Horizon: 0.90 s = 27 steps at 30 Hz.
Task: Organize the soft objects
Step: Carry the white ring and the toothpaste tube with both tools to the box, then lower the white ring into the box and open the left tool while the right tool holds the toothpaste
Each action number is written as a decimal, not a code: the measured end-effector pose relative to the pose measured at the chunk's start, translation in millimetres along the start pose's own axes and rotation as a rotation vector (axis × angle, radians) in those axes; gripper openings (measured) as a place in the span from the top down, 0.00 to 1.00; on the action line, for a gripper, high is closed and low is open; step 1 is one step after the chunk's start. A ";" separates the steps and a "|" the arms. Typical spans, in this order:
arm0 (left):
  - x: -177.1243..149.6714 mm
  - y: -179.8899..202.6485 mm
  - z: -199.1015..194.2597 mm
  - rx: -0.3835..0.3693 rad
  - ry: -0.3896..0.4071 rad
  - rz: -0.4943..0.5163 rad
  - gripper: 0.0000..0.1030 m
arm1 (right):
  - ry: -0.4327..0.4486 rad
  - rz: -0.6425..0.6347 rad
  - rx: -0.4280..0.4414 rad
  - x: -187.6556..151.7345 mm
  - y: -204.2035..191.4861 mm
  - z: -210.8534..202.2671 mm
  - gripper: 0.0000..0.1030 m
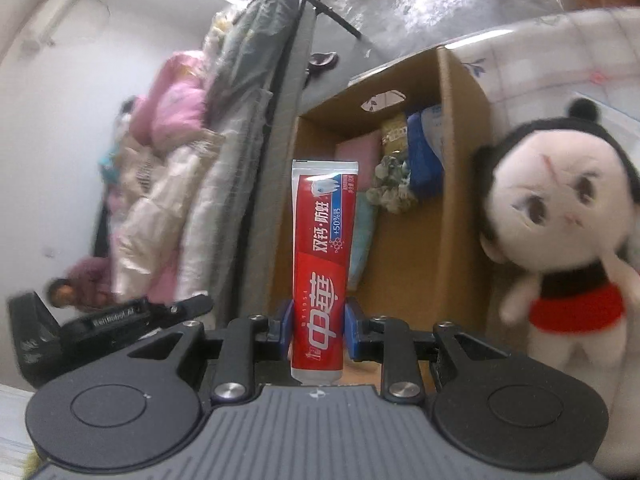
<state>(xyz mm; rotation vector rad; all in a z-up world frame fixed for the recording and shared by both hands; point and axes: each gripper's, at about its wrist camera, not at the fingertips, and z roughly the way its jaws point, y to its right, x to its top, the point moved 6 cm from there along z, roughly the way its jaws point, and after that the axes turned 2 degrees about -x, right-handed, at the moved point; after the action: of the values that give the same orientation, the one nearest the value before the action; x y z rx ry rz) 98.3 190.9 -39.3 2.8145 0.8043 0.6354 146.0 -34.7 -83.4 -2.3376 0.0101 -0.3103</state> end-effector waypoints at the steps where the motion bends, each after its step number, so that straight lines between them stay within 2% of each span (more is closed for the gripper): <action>1: 2.4 0.5 12.2 -0.020 -0.002 0.004 0.54 | 0.007 -0.025 -0.029 2.3 -3.8 12.9 0.72; 4: 11.7 1.7 58.1 -0.057 -0.032 0.006 0.54 | 0.016 -0.070 -0.114 5.9 -9.4 48.5 0.72; 7: 18.5 2.0 100.8 -0.094 -0.071 0.015 0.54 | 0.013 -0.055 -0.172 9.3 -6.8 79.8 0.72; 15: 26.0 -3.0 197.1 -0.174 -0.239 -0.025 0.54 | 0.017 -0.016 -0.264 9.5 5.1 111.2 0.72; 19: 28.3 2.5 226.9 -0.207 -0.279 -0.030 0.54 | 0.024 -0.006 -0.291 7.0 6.8 115.9 0.72; 27: 27.0 10.2 259.3 -0.191 -0.300 -0.008 0.54 | 0.027 0.013 -0.316 7.0 7.4 122.3 0.72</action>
<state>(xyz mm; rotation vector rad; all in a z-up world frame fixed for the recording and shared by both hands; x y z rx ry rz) 236.8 190.6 -260.4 2.6417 0.6595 0.2616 181.1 44.8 -170.0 -2.6452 0.0935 -0.3553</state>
